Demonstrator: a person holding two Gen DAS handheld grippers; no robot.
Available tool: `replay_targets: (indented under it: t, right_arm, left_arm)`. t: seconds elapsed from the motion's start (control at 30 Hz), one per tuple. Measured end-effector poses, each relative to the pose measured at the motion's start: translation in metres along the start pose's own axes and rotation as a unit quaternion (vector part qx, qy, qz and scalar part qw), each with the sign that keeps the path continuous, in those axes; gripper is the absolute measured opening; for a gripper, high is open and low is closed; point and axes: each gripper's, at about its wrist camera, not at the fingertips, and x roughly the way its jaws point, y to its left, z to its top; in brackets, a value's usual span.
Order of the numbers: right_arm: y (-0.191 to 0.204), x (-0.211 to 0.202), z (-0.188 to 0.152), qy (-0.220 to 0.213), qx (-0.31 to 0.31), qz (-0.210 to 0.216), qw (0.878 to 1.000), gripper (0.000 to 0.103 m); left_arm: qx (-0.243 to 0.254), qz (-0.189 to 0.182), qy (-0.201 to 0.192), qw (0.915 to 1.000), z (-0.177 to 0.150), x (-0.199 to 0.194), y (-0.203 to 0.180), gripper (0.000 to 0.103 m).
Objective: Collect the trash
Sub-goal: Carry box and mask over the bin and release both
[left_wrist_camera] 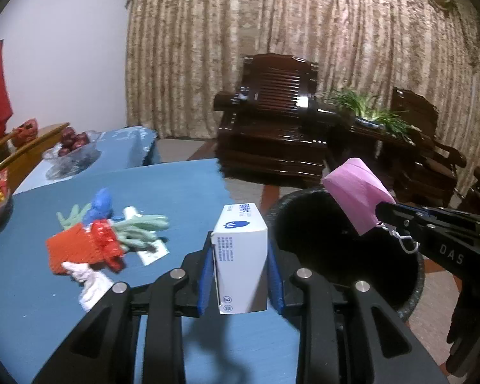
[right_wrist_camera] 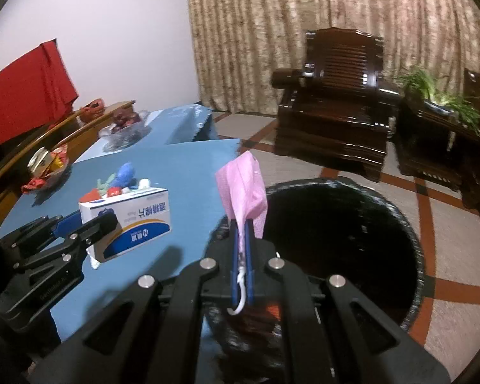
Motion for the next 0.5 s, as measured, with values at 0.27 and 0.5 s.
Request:
replay_targets:
  t: [0.27, 0.5]
  right_arm:
    - [-0.045, -0.015, -0.011, -0.001, 0.021, -0.048, 0.999, 0.003]
    - [-0.079, -0.019, -0.023, 0.004, 0.039, -0.079, 0.996, 0.004]
  left_arm:
    - [0.021, -0.039, 0.009, 0.9990, 0.005, 0.020, -0.042, 0.030]
    - [0.039, -0.069, 0.017, 0.9967, 0.008, 0.040, -0.079, 0.030]
